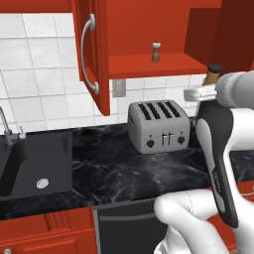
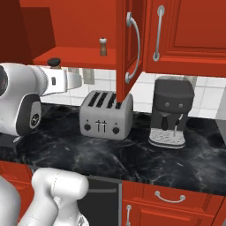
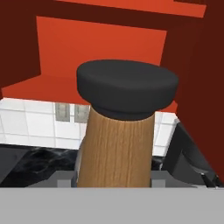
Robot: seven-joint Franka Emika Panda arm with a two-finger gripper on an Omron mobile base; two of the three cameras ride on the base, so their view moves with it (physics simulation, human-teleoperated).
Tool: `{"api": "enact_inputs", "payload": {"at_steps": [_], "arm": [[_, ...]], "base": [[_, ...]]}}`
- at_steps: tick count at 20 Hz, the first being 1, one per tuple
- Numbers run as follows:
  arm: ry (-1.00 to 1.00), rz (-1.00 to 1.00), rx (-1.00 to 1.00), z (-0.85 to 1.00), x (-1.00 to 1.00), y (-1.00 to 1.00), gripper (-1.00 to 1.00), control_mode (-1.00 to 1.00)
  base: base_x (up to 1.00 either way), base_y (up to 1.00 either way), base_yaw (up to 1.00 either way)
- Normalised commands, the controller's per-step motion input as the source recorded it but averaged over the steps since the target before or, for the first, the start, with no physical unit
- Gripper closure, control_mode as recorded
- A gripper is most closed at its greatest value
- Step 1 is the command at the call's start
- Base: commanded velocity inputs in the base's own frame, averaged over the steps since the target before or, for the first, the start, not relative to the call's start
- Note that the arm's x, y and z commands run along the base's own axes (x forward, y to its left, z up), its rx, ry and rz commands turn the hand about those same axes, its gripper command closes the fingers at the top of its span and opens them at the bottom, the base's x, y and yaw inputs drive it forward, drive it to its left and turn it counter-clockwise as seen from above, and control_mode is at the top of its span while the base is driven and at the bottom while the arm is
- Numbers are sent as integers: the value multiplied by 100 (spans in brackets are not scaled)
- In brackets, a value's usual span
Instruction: Take 2 condiments from the cabinet and move them on the counter near the stove.Make sure the condiments are lined up with each other, next to each other.
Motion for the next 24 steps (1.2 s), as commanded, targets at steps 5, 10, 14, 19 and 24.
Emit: {"api": "enact_inputs", "payload": {"at_steps": [5, 10, 14, 19, 24], "arm": [[0, -10, 0, 0, -25, 0, 100, -100], [0, -3, 0, 0, -11, -4, 100, -100], [0, 0, 0, 0, -4, -7, 100, -100], [0, 0, 0, -1, 0, -1, 100, 100], [0, 0, 0, 0, 0, 0, 100, 100]], "base": [[0, 0, 0], [0, 0, 0], [0, 0, 0], [0, 0, 0], [-10, 0, 1]]}}
